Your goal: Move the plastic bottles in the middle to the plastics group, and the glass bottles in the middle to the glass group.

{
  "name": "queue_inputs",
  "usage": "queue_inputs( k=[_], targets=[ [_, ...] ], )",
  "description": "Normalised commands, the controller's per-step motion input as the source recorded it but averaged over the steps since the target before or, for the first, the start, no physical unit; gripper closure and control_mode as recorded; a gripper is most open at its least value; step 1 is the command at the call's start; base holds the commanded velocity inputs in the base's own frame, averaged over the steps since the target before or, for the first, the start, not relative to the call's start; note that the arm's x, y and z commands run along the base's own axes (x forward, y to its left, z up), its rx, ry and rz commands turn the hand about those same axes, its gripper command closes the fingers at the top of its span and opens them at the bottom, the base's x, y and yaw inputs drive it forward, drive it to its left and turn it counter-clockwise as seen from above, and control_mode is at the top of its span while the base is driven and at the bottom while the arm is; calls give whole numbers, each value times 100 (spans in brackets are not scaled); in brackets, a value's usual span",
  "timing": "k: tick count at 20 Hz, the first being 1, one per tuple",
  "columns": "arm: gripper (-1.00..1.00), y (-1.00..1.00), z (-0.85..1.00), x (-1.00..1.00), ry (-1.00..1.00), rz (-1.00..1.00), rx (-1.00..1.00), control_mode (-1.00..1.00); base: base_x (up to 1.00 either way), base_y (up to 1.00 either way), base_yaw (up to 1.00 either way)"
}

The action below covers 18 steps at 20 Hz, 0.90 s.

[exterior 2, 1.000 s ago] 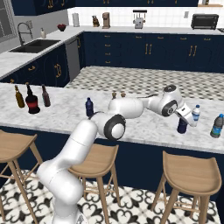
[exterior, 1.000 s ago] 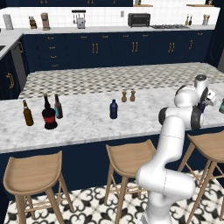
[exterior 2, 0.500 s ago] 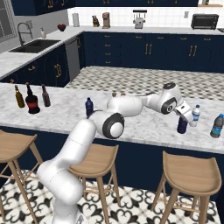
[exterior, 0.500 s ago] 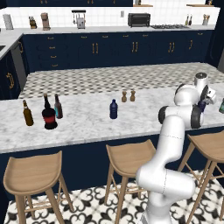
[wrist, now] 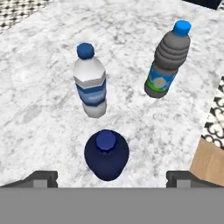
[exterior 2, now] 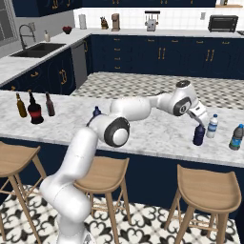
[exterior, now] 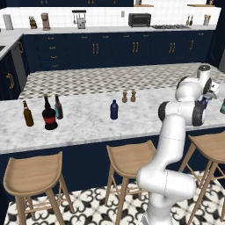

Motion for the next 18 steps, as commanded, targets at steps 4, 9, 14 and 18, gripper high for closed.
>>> queue_inputs(
  k=[4, 9, 14, 18],
  targets=[
    [-100, 84, 28, -41, -1, 4, -6, -100, 0, 0, 0],
    [-100, 100, 24, -44, 0, 11, -13, -100, 0, 0, 0],
    [-100, 100, -3, -35, 1, 39, -13, -100, 0, 0, 0],
    [-100, 100, -11, -1, 0, 57, -4, -100, 0, 0, 0]
  ],
)
